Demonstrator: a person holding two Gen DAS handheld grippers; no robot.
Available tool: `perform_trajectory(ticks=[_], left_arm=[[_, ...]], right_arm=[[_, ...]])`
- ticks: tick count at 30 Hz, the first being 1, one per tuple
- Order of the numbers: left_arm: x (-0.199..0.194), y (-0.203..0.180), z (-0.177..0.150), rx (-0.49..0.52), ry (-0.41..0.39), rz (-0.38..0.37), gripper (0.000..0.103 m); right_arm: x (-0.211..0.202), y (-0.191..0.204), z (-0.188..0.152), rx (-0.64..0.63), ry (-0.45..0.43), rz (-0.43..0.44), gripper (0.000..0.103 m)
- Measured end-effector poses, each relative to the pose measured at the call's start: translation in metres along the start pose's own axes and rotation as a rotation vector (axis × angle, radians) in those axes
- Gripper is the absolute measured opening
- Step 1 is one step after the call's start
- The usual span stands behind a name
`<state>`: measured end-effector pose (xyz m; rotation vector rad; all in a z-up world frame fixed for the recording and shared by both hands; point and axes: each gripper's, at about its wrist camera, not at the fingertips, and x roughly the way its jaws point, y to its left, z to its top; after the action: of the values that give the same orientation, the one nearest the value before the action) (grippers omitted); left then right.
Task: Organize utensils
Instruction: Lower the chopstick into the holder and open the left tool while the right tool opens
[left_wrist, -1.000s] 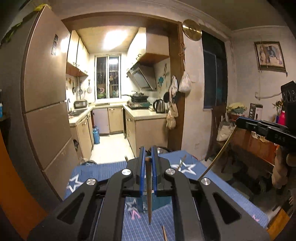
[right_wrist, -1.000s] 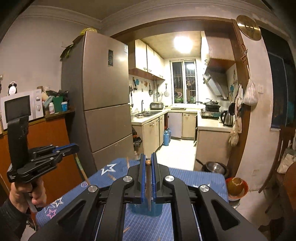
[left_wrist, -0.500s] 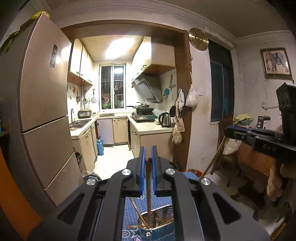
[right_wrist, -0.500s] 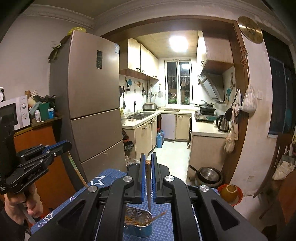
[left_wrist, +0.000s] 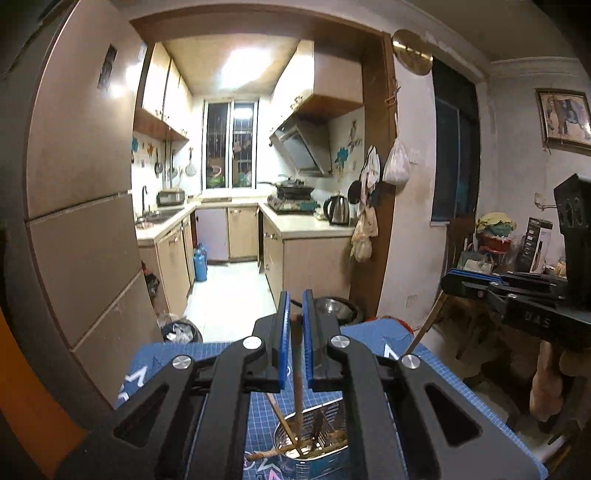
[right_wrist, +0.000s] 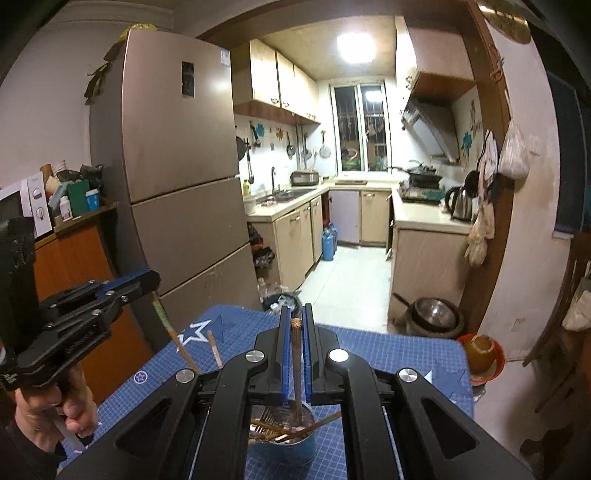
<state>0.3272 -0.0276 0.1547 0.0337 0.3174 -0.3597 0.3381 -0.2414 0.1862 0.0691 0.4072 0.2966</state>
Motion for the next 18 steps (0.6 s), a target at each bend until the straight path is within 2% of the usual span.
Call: perform_trajectory(ticks=[10,16,17,18], left_arm=[[0.028,0.003,-0.045,0.000,0.092,-0.001,0.005],[0.035,0.008,-0.054,-0.007,0.121,0.003,0.007],[0.035,0.009,-0.055,-0.009,0.125,0.002,0.015],[0.035,0.009,-0.056,-0.009,0.122,0.007,0.033]], right_arm=[[0.038,0.002,-0.042,0.012,0.077,0.012,0.007],[0.050,-0.002,-0.054,0.015,0.111,0.016,0.007],[0.050,-0.004,-0.055,0.014,0.114,0.018,0.008],[0.050,-0.005,-0.056,0.013,0.115,0.017,0.008]])
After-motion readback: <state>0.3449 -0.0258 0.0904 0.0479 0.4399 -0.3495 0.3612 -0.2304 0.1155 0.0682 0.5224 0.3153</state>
